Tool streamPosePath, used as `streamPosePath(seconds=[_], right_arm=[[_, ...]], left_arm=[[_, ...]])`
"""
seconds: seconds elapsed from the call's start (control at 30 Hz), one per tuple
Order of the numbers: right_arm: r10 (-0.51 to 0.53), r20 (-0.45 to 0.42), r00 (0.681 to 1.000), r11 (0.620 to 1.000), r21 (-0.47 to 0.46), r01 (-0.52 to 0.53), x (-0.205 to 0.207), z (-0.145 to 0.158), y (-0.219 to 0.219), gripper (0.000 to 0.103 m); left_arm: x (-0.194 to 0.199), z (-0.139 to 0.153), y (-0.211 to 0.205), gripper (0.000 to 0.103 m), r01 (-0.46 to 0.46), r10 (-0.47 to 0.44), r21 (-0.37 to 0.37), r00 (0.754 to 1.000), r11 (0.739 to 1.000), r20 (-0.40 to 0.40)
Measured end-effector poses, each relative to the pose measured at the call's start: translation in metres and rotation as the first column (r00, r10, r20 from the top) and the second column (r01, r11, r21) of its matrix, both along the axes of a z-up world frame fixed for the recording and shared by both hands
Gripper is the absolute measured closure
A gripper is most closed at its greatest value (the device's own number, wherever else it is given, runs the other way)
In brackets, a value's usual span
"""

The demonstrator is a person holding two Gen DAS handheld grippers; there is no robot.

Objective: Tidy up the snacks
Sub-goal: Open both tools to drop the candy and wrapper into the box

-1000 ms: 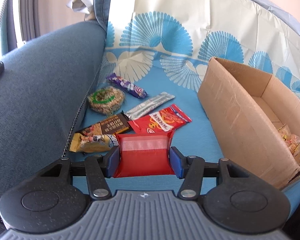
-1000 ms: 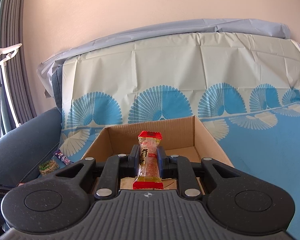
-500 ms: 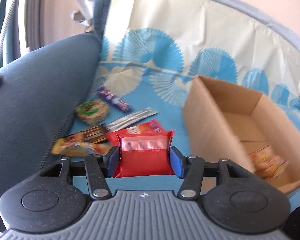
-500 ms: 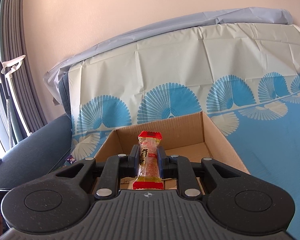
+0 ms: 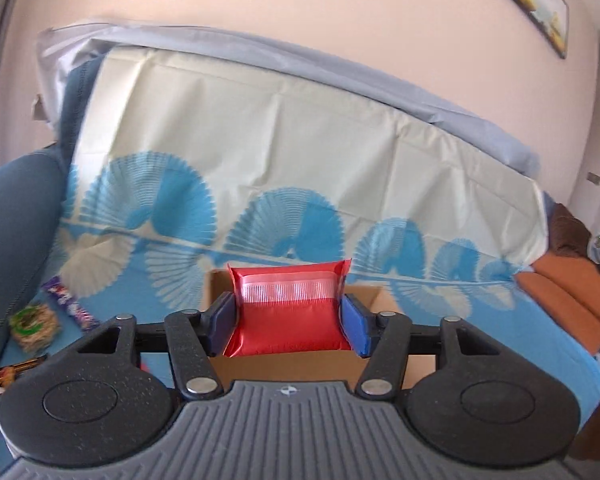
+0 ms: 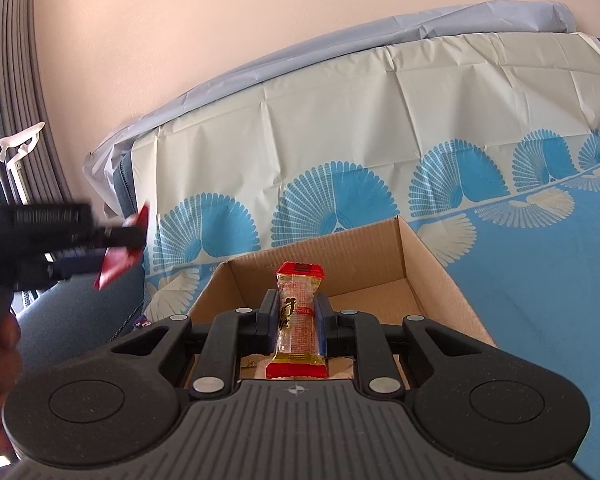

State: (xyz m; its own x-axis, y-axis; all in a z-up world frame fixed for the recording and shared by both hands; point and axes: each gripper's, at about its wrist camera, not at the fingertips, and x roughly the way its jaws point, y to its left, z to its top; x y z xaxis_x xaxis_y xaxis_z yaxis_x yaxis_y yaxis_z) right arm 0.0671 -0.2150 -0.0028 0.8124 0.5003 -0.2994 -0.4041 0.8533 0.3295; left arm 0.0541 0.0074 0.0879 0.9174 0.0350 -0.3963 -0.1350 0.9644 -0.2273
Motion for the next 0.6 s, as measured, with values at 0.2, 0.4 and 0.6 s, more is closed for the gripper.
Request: streamPosePath(seconds=[0.2,0.4,0.6], right_arm=[[-0.052,-0.011,0.999,0.998,-0.049,0.051,0.000,-0.001,0.006,0.031],[-0.076,-0.004,0.997,0.993,-0.088,0.076,-0.003,-0.001,0.011,0.027],[-0.094,0.016,0.995,0.988,-0.121,0.096,-0.012,0.001,0.016,0.025]], left_arm=[[-0.018,-0.011,-0.012,0.016,0.016,-0.018,0.035,0.999,0.999,0.036],[-0.064,-0.031,0.023,0.016,-0.066,0.057,0.097,0.994,0.993,0.089],[-0.104,-0.059,0.067,0.016,-0.110,0.107,0.162,0.994,0.981,0.024]])
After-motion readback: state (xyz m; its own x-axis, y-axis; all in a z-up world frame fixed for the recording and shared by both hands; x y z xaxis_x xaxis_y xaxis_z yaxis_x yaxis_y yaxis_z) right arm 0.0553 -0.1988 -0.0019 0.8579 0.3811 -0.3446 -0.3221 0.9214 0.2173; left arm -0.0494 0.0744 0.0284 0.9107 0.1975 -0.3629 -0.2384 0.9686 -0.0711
